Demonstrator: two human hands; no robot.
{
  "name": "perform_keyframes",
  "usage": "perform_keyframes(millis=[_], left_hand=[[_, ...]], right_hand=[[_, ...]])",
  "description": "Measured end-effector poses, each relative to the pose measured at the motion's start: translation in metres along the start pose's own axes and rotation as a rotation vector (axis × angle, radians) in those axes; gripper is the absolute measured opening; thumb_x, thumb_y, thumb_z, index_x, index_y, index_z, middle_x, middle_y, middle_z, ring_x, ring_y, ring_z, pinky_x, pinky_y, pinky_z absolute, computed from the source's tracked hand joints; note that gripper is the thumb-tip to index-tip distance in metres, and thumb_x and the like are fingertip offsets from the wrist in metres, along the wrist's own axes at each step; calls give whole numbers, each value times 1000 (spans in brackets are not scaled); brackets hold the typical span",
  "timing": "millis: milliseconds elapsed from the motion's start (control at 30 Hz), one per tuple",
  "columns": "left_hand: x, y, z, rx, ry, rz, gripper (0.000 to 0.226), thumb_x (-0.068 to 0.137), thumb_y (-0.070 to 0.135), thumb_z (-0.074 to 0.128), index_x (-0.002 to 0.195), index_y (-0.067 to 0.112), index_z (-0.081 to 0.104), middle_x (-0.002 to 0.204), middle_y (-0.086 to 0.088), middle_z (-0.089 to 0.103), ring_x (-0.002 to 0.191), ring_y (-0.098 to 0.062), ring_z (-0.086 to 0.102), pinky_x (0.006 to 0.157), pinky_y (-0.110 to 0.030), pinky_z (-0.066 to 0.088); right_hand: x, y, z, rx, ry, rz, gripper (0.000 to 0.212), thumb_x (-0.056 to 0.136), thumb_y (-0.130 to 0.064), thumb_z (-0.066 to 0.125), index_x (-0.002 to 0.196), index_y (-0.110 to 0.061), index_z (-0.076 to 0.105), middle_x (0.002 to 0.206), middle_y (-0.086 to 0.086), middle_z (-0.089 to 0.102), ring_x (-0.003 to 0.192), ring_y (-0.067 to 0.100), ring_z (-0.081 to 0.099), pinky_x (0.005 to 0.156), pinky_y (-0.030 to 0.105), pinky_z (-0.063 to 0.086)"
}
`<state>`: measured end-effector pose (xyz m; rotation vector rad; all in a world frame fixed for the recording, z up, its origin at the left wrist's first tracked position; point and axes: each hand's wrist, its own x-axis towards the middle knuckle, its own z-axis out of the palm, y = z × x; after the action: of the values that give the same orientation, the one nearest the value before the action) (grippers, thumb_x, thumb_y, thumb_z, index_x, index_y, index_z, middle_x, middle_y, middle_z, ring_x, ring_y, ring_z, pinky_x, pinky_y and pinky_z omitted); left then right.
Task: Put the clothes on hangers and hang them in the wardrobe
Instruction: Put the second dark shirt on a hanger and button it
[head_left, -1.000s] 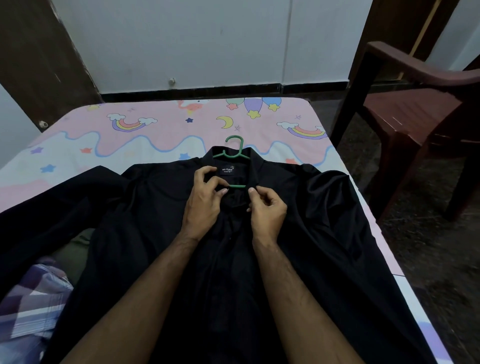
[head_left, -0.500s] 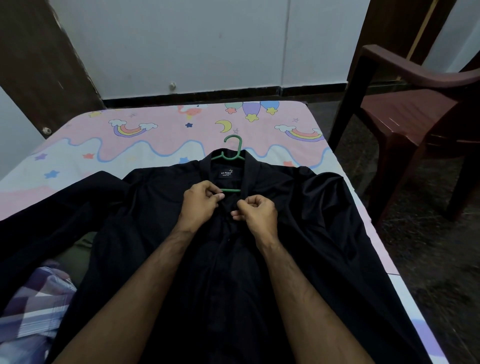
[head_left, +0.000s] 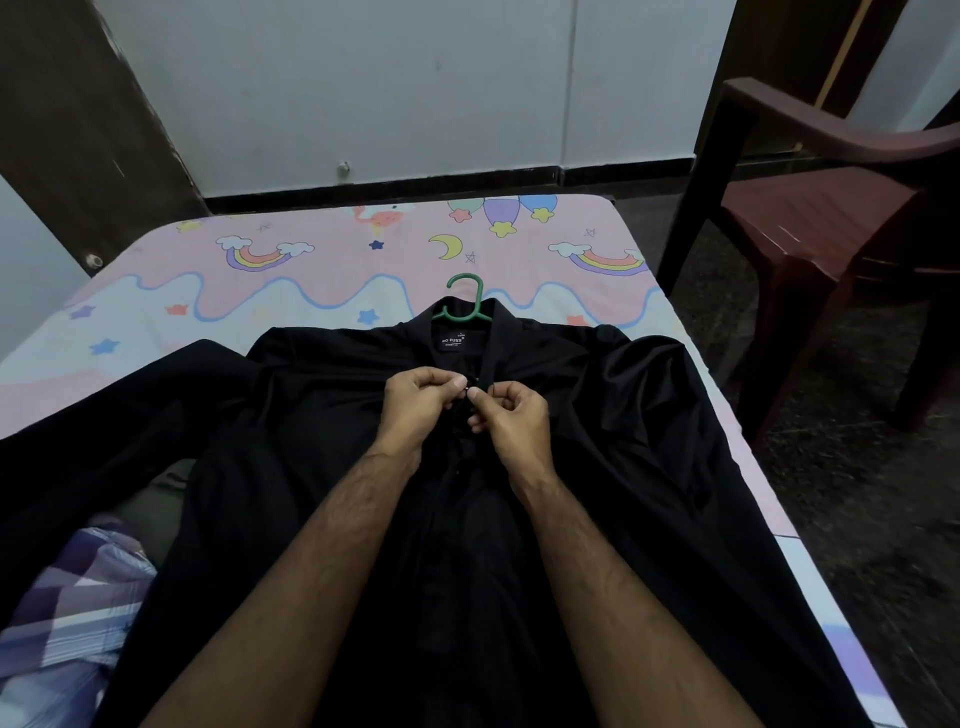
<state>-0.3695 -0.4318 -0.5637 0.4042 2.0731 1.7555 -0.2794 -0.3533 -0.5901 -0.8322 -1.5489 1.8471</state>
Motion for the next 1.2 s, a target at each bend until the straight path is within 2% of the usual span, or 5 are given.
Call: perform_keyframes(millis=[267,567,700,967,1200], left_hand=[[-2,2,-3,14,-43,-38,10,92,4,68,98,-2,73,74,-4,66,50,6,55,48,-6,39],[3,-1,0,92,-45,-63,15,92,10,67,77,9,66,67,0,63,57,-4,54,52,-11,42],[8,-10,2,94,-8,-49,17,91,16,70,75,11,68,69,1,67,67,-9,60,70,-24,48],[13,-14,2,53,-20,-47,17,94,10,67,77,10,67,67,0,66,54,-1,55,67,-24,46],[9,-15,0,8,-25,5,14,94,4,64,82,11,67,71,-3,66,62,-7,53,65,-20,47]], right_hand=[[1,3,0,79,8,-6,7,91,-2,71,93,-4,65,74,12,73,62,12,69,64,22,57],[-1,7,-1,114,35,-28,11,91,1,70,101,5,69,84,19,76,72,18,74,70,23,59],[-1,8,1,73,33,-43,5,89,1,72,93,-1,70,78,13,76,72,18,75,73,27,61],[-5,10,4,-27,69,-122,5,90,1,71,94,0,72,75,7,76,66,10,73,65,19,57],[-6,12,6,-50,80,-131,6,89,-2,72,95,-2,74,76,5,76,69,15,75,67,22,58]])
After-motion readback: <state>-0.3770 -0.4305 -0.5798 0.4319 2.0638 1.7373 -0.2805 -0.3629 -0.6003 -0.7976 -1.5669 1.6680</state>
